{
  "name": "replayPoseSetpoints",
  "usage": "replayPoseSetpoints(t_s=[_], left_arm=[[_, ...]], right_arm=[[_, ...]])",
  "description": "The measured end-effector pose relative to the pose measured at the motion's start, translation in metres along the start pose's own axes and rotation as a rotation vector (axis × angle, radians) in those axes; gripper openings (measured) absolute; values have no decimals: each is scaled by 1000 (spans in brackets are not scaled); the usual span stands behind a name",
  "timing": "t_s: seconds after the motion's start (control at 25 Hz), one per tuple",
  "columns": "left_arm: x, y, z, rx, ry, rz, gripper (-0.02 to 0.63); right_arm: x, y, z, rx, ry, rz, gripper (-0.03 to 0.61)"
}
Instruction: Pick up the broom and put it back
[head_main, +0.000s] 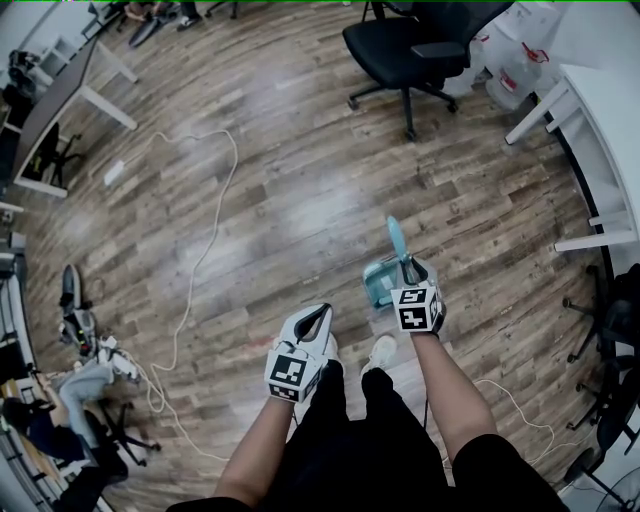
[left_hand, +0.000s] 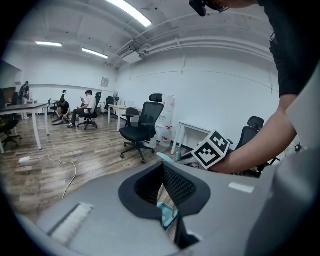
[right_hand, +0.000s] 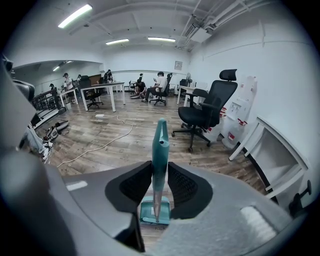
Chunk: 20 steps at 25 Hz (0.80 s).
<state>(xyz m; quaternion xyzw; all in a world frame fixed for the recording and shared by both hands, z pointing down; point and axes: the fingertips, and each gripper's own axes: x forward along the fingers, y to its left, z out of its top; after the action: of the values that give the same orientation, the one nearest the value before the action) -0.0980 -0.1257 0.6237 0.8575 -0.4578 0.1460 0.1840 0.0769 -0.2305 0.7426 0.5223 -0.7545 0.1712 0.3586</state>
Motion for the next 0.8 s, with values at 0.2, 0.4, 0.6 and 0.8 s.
replayPoseSetpoints(t_s=[0.2,0.4,0.6,0.8], left_arm=[[1,0,1,1,-2,-3,18],[2,1,1,5,-2,-5,18],[3,1,10,20,-19,-9,18],[2,-1,30,46,-51,-12,18]], right_arm=[[-1,-2,-4,7,7,1,124],[-7,4,1,8,-10,17,143],[-28,10,11,25,-32,41,164],[-64,5,29,39,-109,53,163]])
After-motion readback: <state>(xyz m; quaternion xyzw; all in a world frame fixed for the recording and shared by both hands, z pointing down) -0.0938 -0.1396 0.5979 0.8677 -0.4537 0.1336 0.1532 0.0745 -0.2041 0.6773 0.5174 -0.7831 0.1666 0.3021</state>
